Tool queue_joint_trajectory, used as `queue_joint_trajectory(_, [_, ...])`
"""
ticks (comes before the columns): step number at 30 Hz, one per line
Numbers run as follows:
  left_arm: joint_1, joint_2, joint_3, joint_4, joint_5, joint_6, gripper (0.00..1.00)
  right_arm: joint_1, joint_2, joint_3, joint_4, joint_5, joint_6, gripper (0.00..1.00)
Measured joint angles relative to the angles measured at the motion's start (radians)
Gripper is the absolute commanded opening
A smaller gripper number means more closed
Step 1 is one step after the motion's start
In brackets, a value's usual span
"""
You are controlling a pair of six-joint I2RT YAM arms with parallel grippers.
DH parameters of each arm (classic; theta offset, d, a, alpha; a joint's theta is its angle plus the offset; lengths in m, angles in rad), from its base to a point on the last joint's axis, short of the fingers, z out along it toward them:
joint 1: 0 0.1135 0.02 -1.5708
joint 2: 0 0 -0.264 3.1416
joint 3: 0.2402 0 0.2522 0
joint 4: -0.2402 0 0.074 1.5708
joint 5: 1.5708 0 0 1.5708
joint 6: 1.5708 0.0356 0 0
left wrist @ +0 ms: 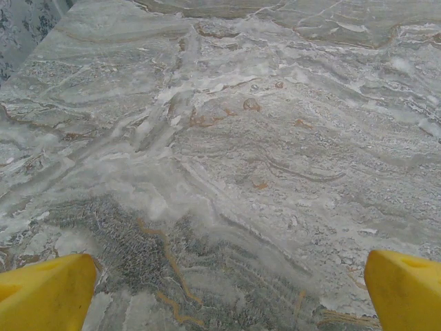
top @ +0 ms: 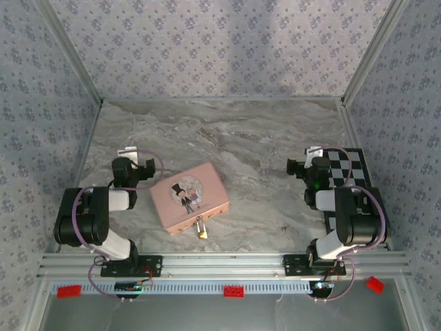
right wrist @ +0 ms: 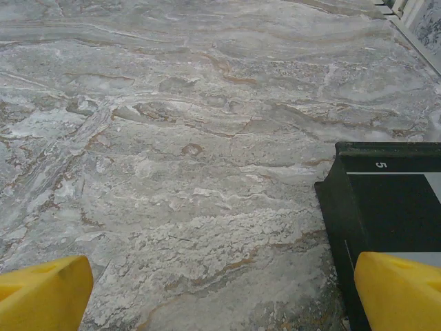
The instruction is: Unlock the padlock with the key
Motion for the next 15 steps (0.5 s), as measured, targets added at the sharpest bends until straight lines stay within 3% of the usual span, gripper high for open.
queue_joint_trajectory(15, [0.0,0.011,0.001,0.004,0.0,-0.001,1.0,-0.003,0.005,0.0,0.01,-0.009,-0.006,0.99])
